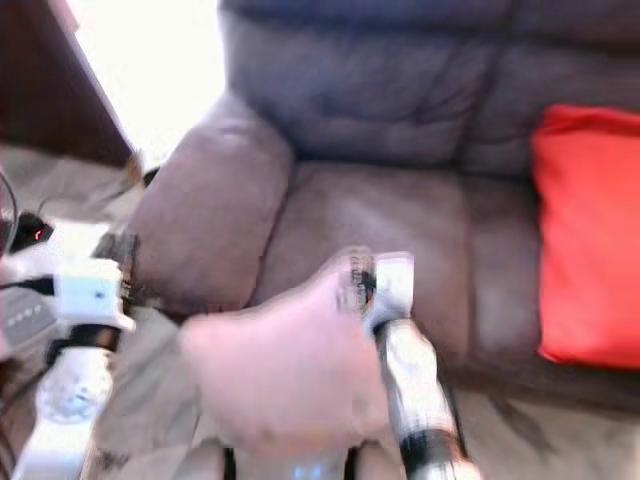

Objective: Move the pillow to the sofa from floor

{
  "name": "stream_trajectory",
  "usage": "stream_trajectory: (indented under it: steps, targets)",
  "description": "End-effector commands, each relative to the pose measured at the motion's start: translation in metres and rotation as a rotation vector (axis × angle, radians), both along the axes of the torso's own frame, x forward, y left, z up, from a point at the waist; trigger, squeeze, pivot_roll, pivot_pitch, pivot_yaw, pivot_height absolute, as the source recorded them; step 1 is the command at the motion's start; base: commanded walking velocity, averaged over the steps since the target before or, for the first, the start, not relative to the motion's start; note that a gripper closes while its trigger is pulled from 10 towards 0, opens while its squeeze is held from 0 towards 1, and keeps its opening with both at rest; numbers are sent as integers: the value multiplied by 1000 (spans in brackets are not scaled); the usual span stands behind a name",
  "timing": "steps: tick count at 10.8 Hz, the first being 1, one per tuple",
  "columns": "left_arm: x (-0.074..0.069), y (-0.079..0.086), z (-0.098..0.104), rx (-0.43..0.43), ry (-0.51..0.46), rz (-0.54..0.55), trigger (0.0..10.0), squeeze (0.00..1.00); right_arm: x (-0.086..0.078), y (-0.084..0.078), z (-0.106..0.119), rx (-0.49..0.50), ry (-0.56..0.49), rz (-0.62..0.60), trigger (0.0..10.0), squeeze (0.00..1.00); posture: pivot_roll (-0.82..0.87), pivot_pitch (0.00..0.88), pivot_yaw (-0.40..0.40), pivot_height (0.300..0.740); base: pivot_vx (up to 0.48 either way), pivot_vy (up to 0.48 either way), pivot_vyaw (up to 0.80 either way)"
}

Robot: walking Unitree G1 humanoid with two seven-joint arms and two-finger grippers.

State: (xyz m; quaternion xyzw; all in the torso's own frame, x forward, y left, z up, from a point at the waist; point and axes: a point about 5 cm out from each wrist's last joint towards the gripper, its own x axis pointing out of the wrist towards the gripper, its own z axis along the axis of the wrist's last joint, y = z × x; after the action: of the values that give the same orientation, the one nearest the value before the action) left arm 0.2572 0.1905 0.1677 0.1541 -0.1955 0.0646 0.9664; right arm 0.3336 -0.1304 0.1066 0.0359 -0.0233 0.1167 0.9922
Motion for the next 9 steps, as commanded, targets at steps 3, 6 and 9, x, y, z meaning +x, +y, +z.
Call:
stream_trajectory:
  steps: [3,6,9]
  targets:
    - [1,3,13,7,-38,7,10000,0,12,5,73,55,-301,10,10000,0,106,110,-17,723,0,0,0]
    - [8,-3,12,4,-32,-21,10000,0,19,2,80,62,-299,-10,10000,0,106,93,-18,723,0,0,0]
    - [13,-3,13,11,-24,-35,10000,0,21,11,88,124,-299,45,10000,0,108,77,-14,723,0,0,0]
